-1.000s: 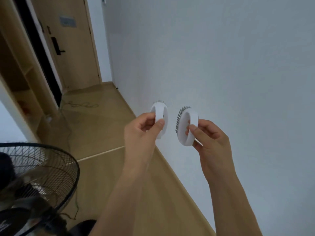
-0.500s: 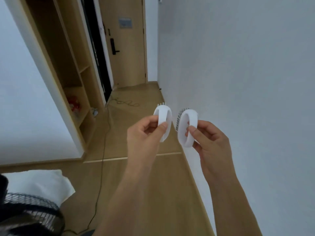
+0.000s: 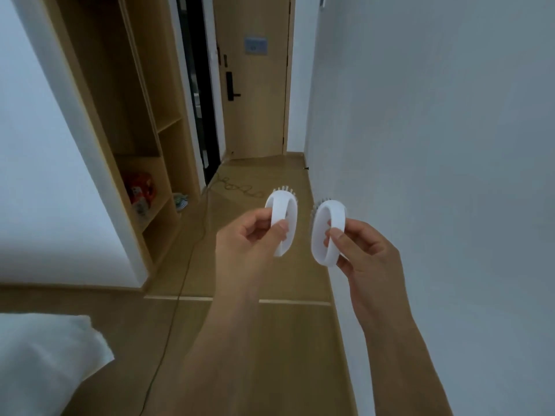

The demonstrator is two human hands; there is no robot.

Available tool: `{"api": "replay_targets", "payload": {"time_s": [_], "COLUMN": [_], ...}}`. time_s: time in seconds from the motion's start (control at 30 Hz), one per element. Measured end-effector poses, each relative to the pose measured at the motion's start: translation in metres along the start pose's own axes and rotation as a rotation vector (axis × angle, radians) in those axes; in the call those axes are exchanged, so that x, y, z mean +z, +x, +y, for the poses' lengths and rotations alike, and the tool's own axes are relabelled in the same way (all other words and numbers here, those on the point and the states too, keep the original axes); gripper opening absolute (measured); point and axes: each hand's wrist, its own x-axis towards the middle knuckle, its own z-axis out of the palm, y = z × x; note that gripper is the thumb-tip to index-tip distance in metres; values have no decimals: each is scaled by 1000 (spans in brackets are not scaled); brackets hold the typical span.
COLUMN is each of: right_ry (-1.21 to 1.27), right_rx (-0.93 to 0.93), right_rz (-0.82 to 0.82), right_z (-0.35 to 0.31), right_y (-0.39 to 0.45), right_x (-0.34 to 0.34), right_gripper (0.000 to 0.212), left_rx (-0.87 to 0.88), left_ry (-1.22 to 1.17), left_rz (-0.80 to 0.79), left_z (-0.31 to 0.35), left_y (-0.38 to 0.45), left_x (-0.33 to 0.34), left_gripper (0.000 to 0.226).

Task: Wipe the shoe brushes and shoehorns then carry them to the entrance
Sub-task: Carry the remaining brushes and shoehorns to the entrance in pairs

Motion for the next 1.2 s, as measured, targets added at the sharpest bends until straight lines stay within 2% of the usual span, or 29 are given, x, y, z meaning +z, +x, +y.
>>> {"api": "replay_targets", "payload": {"time_s": [0.33, 0.67, 1.0, 1.2], "right_ry": [-154, -107, -65, -13], "right_rx": [-62, -109, -74, -40], "right_rz": [77, 99, -22, -193], "right_z": [40, 78, 141, 175], "right_y": [159, 331, 490, 618], "right_x": [12, 64, 109, 144], "right_gripper": [20, 19, 20, 24], "left_rx": [69, 123, 147, 153], "left_ry": [-52, -69, 87, 167], "left_rz": [-128, -230, -142, 55], "left_z": [-60, -109, -177, -219], "left_y": [157, 337, 471, 574], "left_x": [64, 98, 118, 142], "left_gripper": [27, 26, 29, 22]}}
